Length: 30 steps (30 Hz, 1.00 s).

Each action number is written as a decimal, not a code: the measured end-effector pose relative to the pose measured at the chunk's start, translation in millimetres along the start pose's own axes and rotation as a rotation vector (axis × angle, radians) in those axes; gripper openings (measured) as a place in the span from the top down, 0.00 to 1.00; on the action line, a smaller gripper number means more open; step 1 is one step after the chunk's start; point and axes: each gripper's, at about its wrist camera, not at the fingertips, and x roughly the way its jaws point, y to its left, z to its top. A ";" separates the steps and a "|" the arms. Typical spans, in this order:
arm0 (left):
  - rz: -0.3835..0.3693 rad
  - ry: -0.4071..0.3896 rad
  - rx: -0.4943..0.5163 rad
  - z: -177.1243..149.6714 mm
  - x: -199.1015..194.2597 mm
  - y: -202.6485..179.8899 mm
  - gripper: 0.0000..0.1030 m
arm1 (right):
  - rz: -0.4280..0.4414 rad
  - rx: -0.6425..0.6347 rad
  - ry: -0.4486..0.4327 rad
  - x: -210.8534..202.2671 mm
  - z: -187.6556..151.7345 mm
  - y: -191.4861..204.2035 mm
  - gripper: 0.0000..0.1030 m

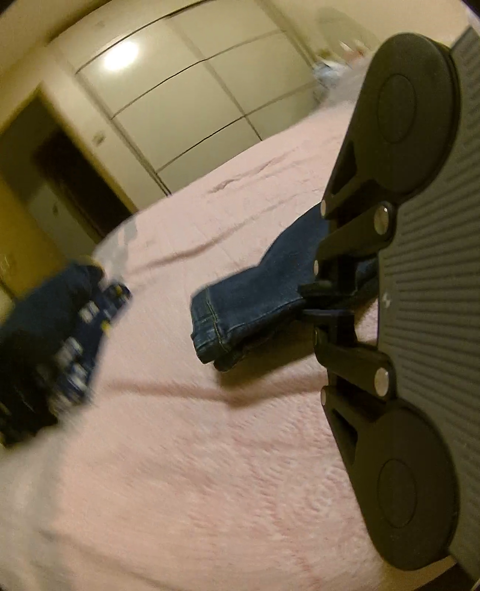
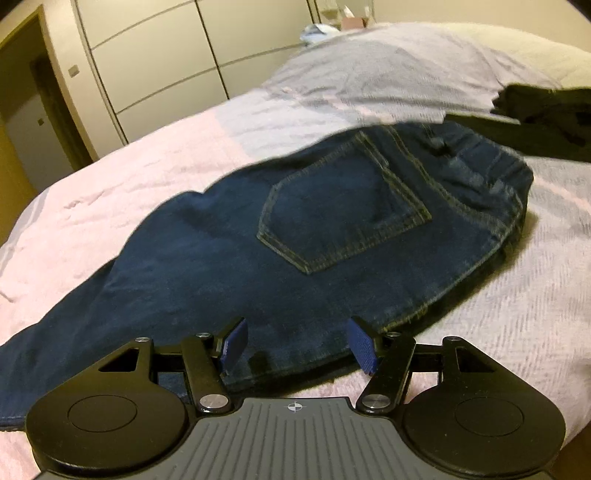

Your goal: Fold clothes

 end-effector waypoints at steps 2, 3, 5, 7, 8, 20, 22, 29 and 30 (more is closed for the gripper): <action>0.028 -0.007 0.069 -5.6 4.2 -2.6 0.94 | 0.002 -0.037 -0.011 -0.5 0.3 3.2 0.39; 0.045 -0.007 0.102 -8.4 7.5 -3.4 0.93 | -0.003 -0.056 -0.005 1.4 -0.1 4.5 0.39; 0.081 0.029 0.114 -13.1 16.1 -1.1 0.93 | -0.018 -0.086 0.047 12.9 -2.4 4.4 0.39; 0.101 0.036 0.110 -10.8 10.9 -5.2 0.92 | -0.026 -0.099 0.069 18.6 -3.9 2.8 0.39; 0.121 0.035 0.134 -7.2 3.9 -12.2 0.92 | -0.020 -0.106 0.063 16.8 -2.9 2.6 0.39; -0.301 0.258 0.598 -81.3 32.0 -207.9 0.98 | 0.054 -0.203 -0.094 33.5 50.8 1.3 0.55; -0.395 0.306 0.687 -116.9 58.6 -261.3 0.98 | 0.060 -0.227 -0.119 47.4 66.2 6.7 0.57; -0.405 0.373 0.914 -208.9 148.2 -347.5 0.98 | -0.034 -0.313 -0.141 114.8 111.1 -3.3 0.57; -0.372 0.395 0.932 -219.7 159.4 -344.4 0.98 | -0.049 -0.337 -0.119 128.8 112.8 -7.4 0.57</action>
